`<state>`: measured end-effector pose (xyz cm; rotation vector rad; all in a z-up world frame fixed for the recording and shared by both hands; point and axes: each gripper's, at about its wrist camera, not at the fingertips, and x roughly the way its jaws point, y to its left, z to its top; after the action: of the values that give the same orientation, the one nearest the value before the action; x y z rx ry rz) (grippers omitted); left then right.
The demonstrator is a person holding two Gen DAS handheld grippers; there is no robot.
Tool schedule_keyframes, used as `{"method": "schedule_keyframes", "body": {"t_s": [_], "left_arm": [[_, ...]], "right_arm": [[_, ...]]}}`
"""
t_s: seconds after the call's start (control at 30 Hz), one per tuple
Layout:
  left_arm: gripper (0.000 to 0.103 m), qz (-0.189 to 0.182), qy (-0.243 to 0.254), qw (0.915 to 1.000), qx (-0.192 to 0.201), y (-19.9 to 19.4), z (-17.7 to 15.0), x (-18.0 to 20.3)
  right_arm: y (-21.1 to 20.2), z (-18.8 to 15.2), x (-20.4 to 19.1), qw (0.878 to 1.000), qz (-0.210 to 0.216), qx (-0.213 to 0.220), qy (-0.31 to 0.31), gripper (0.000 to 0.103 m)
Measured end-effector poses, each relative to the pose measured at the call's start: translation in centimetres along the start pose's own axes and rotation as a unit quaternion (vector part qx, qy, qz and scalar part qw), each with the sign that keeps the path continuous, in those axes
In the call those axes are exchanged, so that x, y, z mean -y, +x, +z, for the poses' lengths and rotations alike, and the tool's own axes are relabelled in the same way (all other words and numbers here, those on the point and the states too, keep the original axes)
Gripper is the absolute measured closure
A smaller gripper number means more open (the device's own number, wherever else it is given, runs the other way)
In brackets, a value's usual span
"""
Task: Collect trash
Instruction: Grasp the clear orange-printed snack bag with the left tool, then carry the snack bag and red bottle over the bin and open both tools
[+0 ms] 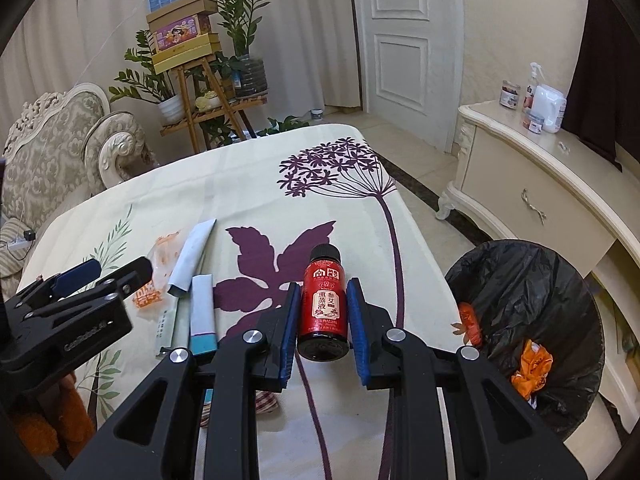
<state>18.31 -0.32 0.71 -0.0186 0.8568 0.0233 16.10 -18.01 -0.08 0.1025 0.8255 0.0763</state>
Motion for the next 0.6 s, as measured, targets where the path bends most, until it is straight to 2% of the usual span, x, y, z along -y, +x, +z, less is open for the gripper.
{"method": "schedule_keyframes", "body": {"t_s": [0.17, 0.37, 0.6], "left_arm": [[0.026, -0.004, -0.001, 0.9999, -0.017, 1.4, 0.0, -0.1], [0.052, -0.033, -0.017, 0.9983, -0.046, 2.3, -0.5, -1.1], [0.056, -0.041, -0.006, 0.9984, -0.037, 2.1, -1.1, -1.2]], "right_arm": [[0.3, 0.0, 0.1, 1.000, 0.001, -0.003, 0.000, 0.078], [0.4, -0.2, -0.1, 1.000, 0.004, -0.006, -0.002, 0.078], [0.5, -0.5, -0.6, 1.000, 0.006, -0.011, -0.006, 0.078]]}}
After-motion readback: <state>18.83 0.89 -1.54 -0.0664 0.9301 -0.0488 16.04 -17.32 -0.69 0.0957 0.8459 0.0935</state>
